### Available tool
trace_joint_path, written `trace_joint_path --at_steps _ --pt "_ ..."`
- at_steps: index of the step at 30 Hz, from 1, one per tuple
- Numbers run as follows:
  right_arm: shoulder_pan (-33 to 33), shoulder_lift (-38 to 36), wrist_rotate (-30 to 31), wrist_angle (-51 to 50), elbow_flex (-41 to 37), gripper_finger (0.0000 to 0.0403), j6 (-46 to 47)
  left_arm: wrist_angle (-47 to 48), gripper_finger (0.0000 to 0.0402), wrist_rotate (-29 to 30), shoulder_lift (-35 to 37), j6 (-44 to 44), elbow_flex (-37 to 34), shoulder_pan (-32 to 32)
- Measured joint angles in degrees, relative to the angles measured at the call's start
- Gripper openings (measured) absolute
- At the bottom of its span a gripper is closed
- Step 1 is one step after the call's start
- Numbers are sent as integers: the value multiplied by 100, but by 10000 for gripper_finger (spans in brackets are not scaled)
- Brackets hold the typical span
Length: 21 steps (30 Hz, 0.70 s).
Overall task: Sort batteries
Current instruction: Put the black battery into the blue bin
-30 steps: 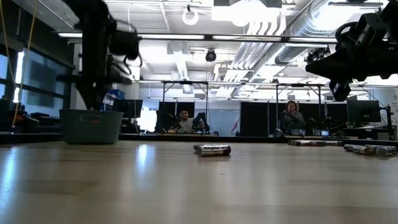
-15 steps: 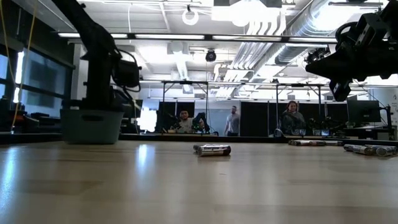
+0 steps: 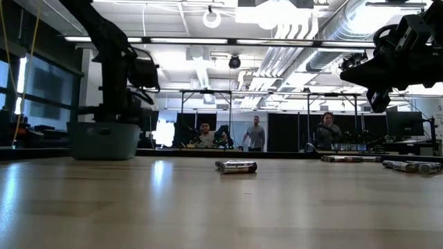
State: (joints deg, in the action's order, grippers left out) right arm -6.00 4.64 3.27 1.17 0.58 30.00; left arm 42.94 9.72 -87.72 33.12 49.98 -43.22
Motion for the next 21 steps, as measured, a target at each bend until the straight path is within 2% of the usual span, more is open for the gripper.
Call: trace_joint_path --at_steps 5,12,17,21 --pt "0 0 0 0 -2 0 0 59 158 1 448 -4 294 0" --pt "0 0 -2 0 0 0 0 276 165 -12 1347 -207 800 204" --pt "0 1 -2 0 0 0 0 98 162 -11 1944 -476 1056 909" --pt "0 2 -4 0 0 0 0 -190 146 81 2162 -673 1170 1862"
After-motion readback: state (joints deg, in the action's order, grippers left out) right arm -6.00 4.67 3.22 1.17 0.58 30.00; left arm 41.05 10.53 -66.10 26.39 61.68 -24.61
